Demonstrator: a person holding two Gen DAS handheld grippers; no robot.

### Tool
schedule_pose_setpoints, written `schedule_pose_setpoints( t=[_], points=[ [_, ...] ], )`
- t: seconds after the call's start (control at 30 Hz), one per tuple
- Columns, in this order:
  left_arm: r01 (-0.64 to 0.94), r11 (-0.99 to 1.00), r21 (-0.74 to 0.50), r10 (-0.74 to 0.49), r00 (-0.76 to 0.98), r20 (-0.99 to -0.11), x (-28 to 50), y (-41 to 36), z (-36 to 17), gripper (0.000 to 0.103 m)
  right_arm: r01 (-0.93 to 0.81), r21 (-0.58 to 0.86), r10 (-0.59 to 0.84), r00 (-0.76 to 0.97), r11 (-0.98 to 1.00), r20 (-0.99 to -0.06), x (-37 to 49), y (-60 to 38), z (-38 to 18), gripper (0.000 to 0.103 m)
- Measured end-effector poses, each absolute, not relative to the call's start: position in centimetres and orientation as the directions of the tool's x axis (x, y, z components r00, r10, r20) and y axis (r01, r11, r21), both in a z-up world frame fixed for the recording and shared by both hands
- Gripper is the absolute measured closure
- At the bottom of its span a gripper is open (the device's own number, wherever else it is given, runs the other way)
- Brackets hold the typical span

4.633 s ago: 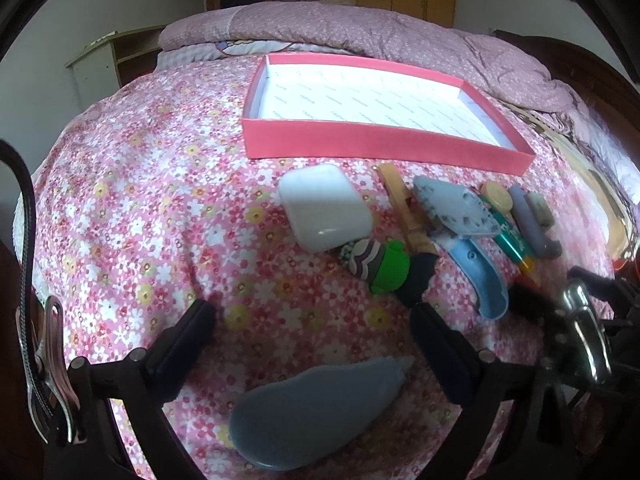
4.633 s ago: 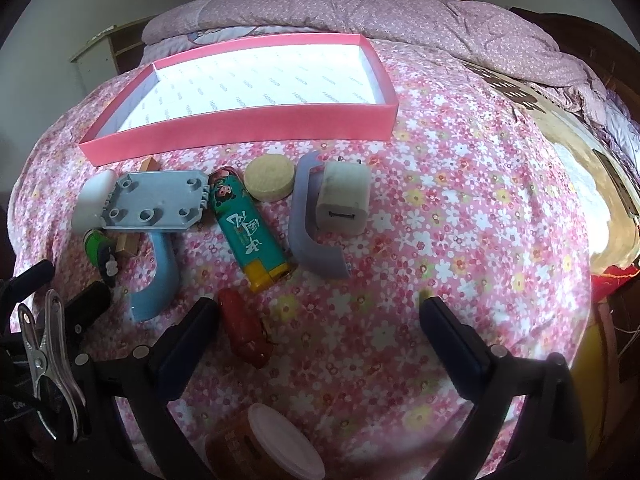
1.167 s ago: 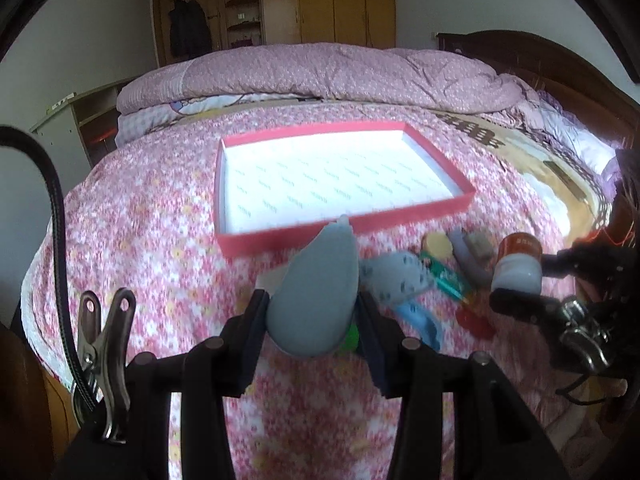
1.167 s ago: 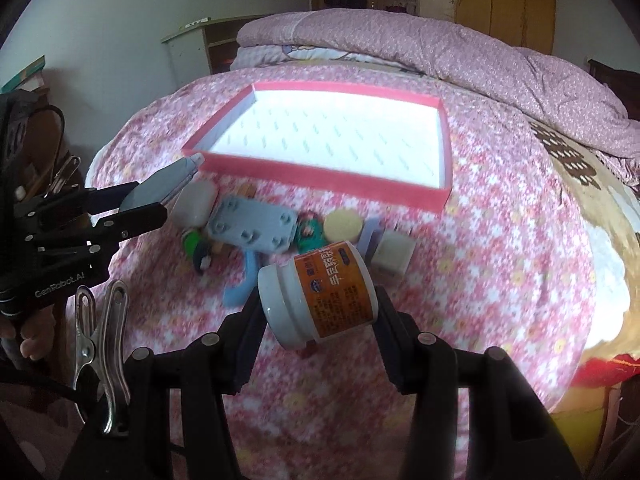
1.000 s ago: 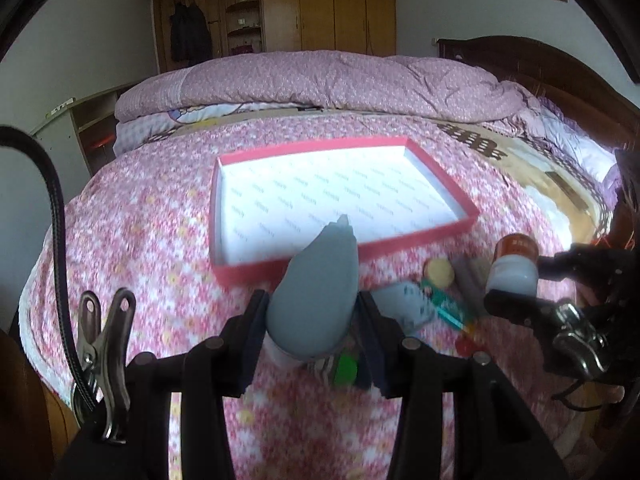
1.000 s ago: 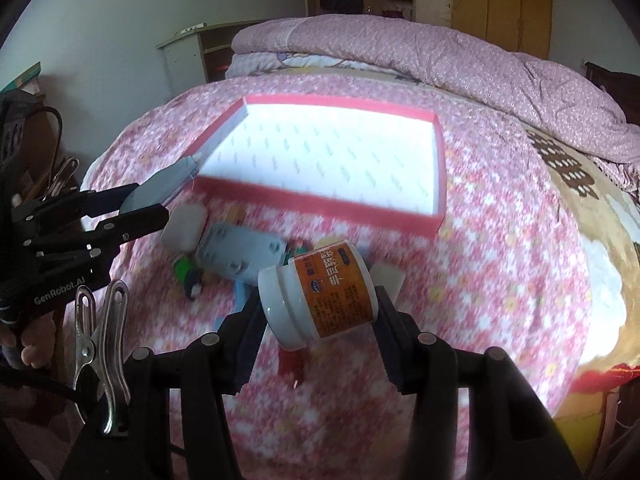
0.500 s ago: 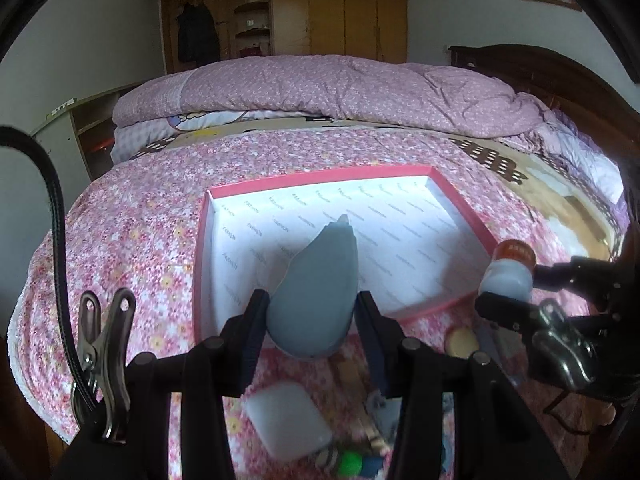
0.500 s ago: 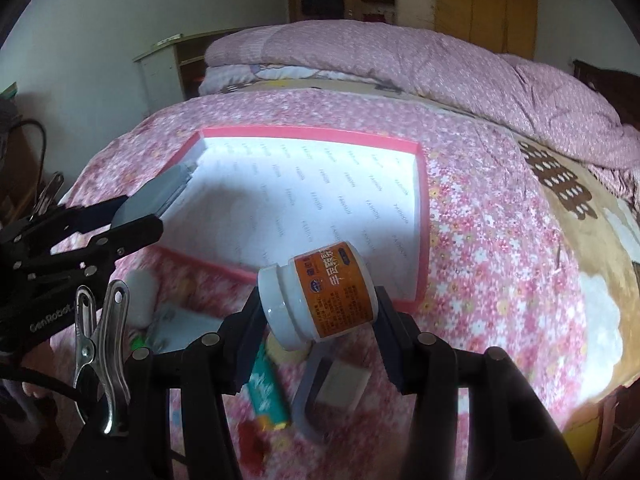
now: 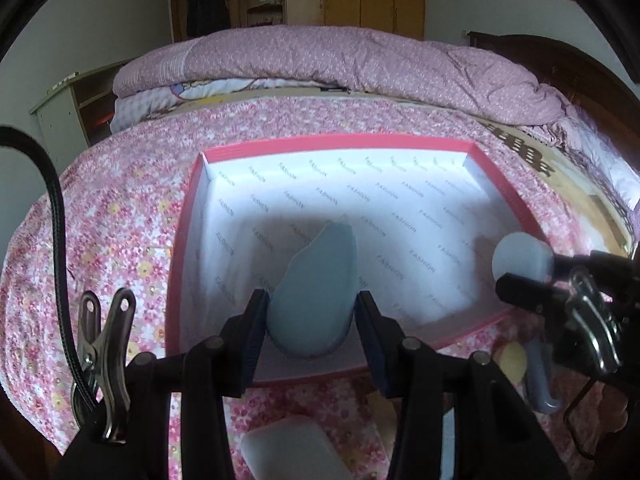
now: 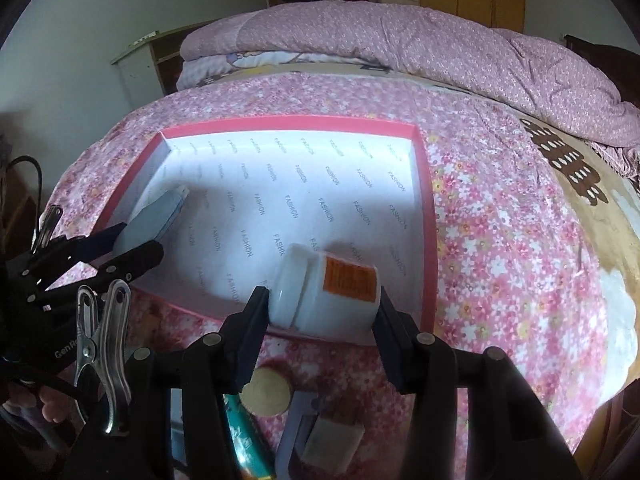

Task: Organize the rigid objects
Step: 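Carry stone into pink tray with left tool while right tool sets bottle inside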

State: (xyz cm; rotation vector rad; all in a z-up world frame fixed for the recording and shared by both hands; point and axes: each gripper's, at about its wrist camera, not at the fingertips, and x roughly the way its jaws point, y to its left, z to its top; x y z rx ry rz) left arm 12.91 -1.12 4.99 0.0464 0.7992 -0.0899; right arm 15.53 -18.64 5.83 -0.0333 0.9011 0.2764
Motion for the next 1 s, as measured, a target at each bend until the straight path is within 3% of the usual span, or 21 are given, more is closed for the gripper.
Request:
schedule_pose_setpoints(
  t=[0.23, 0.8, 0.9, 1.0],
  points=[
    [0.084, 0.995, -0.046, -0.091, 0.669, -0.738, 13.6, -0.2, 4.5, 0.056, -0.239, 0.089, 0.217, 0.583, 0.967, -0.783, 15.9, -18.6, 5.4, 0.057],
    [0.069, 0.997, -0.023, -0.062, 0.644, -0.763, 12.7, 0.2, 4.5, 0.056, -0.216, 0.126, 0.227, 0.553, 0.968, -0.801, 14.8, -18.6, 5.2, 0.057],
    [0.075, 0.997, -0.005, -0.052, 0.647, -0.761, 12.5, -0.2, 4.7, 0.055, -0.215, 0.122, 0.224, 0.557, 0.969, -0.800, 14.7, -18.6, 5.3, 0.057],
    [0.082, 0.997, 0.000, -0.053, 0.650, -0.758, 12.3, -0.4, 5.0, 0.044, -0.211, 0.120, 0.221, 0.565, 0.970, -0.795, 14.6, -18.5, 5.4, 0.055]
  ],
)
